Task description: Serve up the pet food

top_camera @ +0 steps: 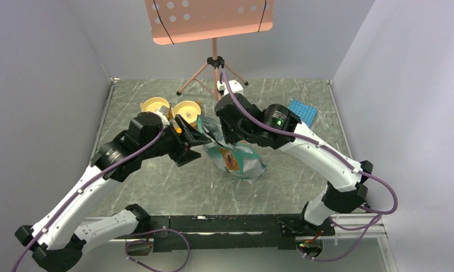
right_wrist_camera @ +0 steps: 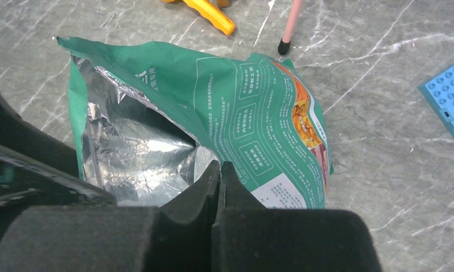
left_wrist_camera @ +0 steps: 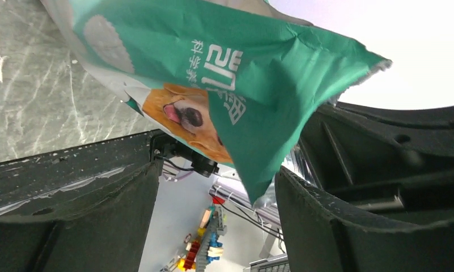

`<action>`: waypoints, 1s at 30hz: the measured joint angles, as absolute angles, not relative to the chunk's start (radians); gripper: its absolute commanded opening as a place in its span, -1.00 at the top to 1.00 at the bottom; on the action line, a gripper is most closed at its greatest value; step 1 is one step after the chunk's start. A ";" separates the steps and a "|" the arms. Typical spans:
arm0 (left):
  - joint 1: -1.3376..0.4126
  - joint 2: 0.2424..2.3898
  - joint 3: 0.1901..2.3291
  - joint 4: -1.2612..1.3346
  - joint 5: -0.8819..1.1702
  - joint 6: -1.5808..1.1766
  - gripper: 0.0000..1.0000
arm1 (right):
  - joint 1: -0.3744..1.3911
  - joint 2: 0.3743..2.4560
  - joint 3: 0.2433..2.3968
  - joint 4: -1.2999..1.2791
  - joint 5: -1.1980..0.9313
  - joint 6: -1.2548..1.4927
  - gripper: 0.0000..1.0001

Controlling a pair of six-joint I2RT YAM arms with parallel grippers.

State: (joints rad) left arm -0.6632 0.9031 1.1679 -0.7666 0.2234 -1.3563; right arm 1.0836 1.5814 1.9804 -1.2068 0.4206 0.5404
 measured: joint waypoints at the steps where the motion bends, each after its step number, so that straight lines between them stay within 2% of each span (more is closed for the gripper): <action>1: -0.675 0.923 1.173 -0.762 0.223 -1.365 -0.59 | 1.084 1.581 1.978 -1.204 0.423 0.543 1.00; 4: -0.709 0.977 1.197 -0.753 0.216 -1.378 -0.58 | 1.089 1.581 1.975 -1.202 0.437 0.543 1.00; 5: -0.723 0.994 1.207 -0.749 0.210 -1.382 -0.45 | 1.091 1.581 1.975 -1.201 0.439 0.542 1.00; 8: -0.754 1.019 1.228 -0.744 0.196 -1.390 0.26 | 1.094 1.581 1.975 -1.201 0.455 0.534 1.00; 9: -0.760 1.022 1.229 -0.741 0.192 -1.393 0.43 | 1.094 1.581 1.975 -1.202 0.463 0.531 1.00; 14: -0.766 1.042 1.229 -0.706 0.183 -1.401 0.93 | 1.095 1.579 1.968 -1.196 0.497 0.515 1.00; 15: -0.766 1.048 1.229 -0.698 0.183 -1.401 1.00 | 1.095 1.574 1.958 -1.188 0.501 0.508 1.00; 18: -0.767 1.082 1.266 -0.710 0.181 -1.388 1.00 | 1.094 1.547 1.917 -1.154 0.505 0.483 1.00; 20: -0.768 1.105 1.307 -0.731 0.174 -1.374 1.00 | 1.091 1.537 1.906 -1.142 0.504 0.471 0.36; 22: -0.769 1.110 1.318 -0.736 0.170 -1.369 1.00 | 1.079 1.537 1.907 -1.135 0.497 0.469 -0.02; 23: -0.769 1.109 1.318 -0.741 0.170 -1.369 1.00 | 1.069 1.539 1.907 -1.135 0.490 0.466 -0.56; 24: -0.770 1.105 1.317 -0.742 0.170 -1.370 1.00 | 1.055 1.542 1.908 -1.137 0.483 0.461 -0.93; 25: -0.770 1.102 1.315 -0.742 0.169 -1.370 1.00 | 1.044 1.547 1.912 -1.142 0.475 0.464 -0.99; 30: -0.770 1.087 1.299 -0.742 0.173 -1.370 1.00 | 1.020 1.608 1.973 -1.195 0.450 0.463 -1.00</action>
State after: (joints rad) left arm -0.7700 1.0870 1.2987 -0.7418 0.1726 -1.3701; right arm 1.0199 1.6085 1.9732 -1.1946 0.4503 0.4629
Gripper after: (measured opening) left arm 0.014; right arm 0.994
